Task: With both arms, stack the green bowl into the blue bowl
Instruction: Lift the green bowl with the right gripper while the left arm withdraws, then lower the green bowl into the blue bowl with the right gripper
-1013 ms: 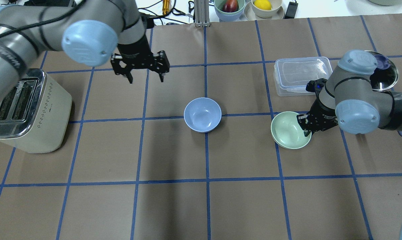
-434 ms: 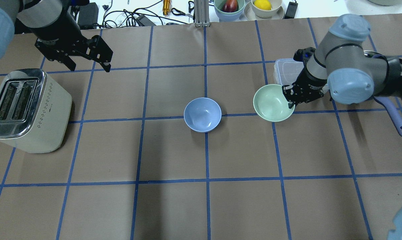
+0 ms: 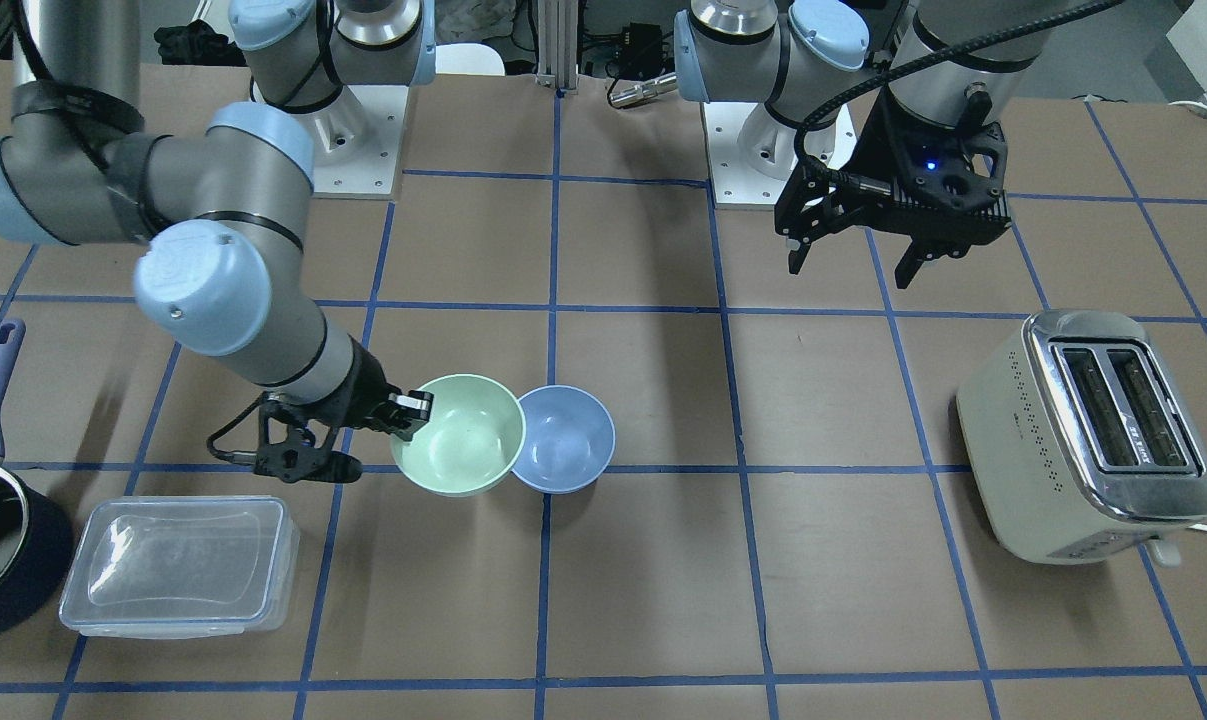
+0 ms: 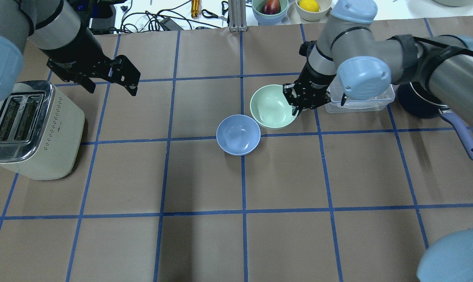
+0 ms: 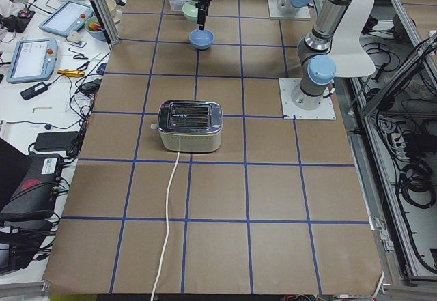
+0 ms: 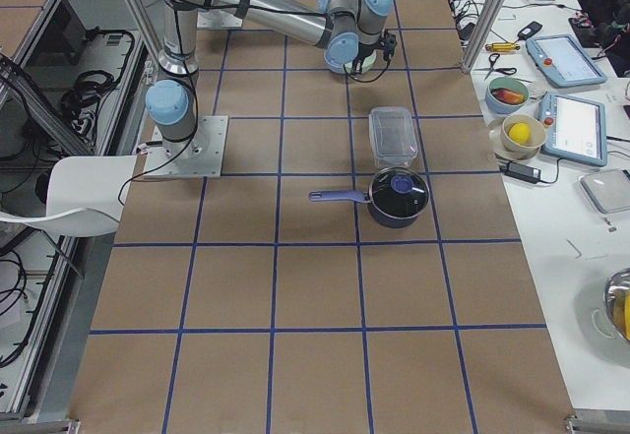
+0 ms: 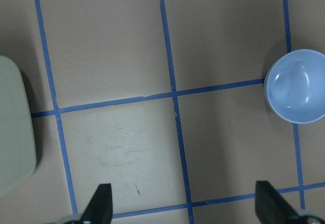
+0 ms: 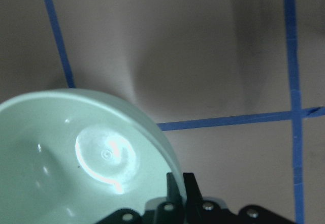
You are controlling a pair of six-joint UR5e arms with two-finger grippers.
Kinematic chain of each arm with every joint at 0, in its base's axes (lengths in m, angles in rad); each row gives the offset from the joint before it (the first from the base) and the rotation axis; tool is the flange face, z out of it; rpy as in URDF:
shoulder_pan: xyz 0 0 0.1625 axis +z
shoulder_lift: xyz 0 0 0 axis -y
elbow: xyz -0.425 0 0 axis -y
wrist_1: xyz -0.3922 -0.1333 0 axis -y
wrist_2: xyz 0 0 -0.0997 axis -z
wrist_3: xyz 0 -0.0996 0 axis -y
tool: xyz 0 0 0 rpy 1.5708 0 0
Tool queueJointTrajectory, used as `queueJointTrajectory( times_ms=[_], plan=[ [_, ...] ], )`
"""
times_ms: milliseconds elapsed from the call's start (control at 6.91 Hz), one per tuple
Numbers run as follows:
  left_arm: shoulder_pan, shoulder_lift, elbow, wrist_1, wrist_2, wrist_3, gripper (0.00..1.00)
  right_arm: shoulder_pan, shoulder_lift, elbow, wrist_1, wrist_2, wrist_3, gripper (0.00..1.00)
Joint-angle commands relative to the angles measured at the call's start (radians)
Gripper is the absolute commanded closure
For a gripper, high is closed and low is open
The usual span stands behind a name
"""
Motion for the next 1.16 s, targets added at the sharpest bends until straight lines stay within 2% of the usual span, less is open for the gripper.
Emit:
queueJointTrajectory(
  times_ms=[0, 579, 724, 868, 1013],
  plan=[
    [-0.002, 0.011, -0.012, 0.011, 0.033, -0.001, 0.0, 0.132, 0.046, -0.01, -0.023, 0.001, 0.152, 1.0],
    [-0.002, 0.011, -0.013, 0.011, 0.038, 0.0, 0.0, 0.14, 0.101, -0.006, -0.055, 0.001, 0.143, 1.0],
    [-0.004, 0.009, -0.013, 0.011, 0.038, 0.0, 0.0, 0.14, 0.101, -0.01, -0.052, -0.013, 0.142, 0.69],
    [-0.004, 0.009, -0.013, 0.012, 0.038, 0.0, 0.0, 0.14, 0.101, -0.01, -0.054, -0.017, 0.136, 0.04],
    [-0.004, 0.009, -0.013, 0.014, 0.037, -0.001, 0.0, 0.14, 0.097, -0.015, -0.052, -0.019, 0.134, 0.0]
  ],
)
